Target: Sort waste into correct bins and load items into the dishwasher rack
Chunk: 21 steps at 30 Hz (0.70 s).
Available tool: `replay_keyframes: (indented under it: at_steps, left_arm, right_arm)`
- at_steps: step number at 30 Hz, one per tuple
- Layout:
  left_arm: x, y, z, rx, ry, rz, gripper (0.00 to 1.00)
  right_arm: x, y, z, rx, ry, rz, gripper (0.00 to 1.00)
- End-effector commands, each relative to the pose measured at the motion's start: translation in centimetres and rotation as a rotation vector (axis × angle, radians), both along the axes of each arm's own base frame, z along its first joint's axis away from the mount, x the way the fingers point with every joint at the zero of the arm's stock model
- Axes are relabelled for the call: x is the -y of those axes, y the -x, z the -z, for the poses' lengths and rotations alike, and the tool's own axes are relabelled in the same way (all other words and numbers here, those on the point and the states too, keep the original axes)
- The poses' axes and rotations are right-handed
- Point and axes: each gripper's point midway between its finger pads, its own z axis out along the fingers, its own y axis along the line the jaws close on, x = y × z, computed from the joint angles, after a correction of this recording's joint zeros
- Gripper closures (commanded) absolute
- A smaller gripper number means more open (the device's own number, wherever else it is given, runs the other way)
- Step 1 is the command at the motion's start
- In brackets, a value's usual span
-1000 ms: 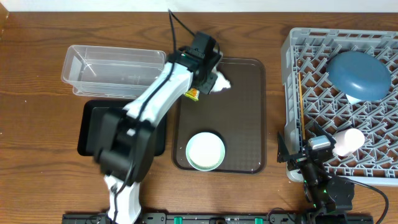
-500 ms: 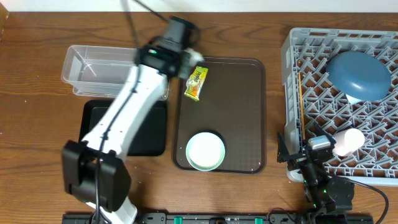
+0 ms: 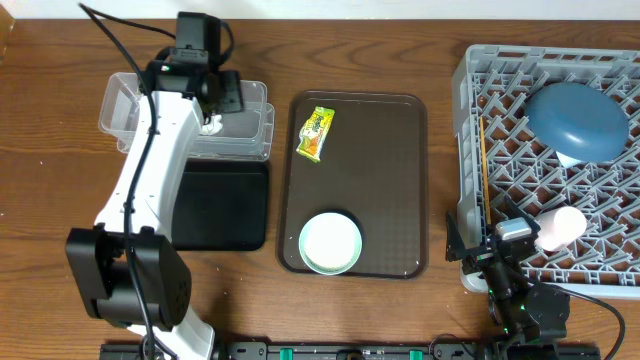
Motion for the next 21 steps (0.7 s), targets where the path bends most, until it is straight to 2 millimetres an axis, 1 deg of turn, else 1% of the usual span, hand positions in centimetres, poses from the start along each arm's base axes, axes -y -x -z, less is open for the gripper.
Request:
replay_keyframes:
  at_steps: [1, 4, 6, 10, 12, 15, 19, 21]
  left_arm:
    - [4.0, 1.2, -2.5, 0.027, 0.094, 0.114, 0.31]
    - [6.9, 2.2, -0.5, -0.029, 0.078, 0.202, 0.32]
    - [8.7, 2.5, 1.8, -0.069, 0.041, 0.283, 0.32]
    - [11.1, 2.4, 6.8, -0.135, -0.043, 0.418, 0.32]
    - [12.0, 2.1, 9.1, -0.164, -0.077, 0.495, 0.32]
    - [13.0, 1.6, 11.9, -0.192, -0.098, 0.549, 0.32]
    - [14.0, 1.3, 14.6, -0.211, -0.1, 0.581, 0.32]
    - [14.5, 1.3, 15.3, -0.214, -0.102, 0.59, 0.32]
  right_arm:
    - [0.3, 0.0, 0.1, -0.001, -0.013, 0.012, 0.01]
    - [0.3, 0.0, 0.1, -0.001, -0.013, 0.012, 0.01]
    - [0.3, 0.0, 0.1, -0.001, -0.013, 0.012, 0.01]
    - [0.3, 0.0, 0.1, -0.001, -0.013, 0.012, 0.01]
    - [0.3, 0.0, 0.1, -0.001, -0.013, 0.012, 0.01]
    - [0.3, 0.0, 0.1, -0.001, -0.013, 0.012, 0.01]
    - [0.3, 0.0, 0.1, -0.001, -0.013, 0.012, 0.01]
    - [0.3, 0.0, 0.1, -0.001, -0.013, 0.012, 0.01]
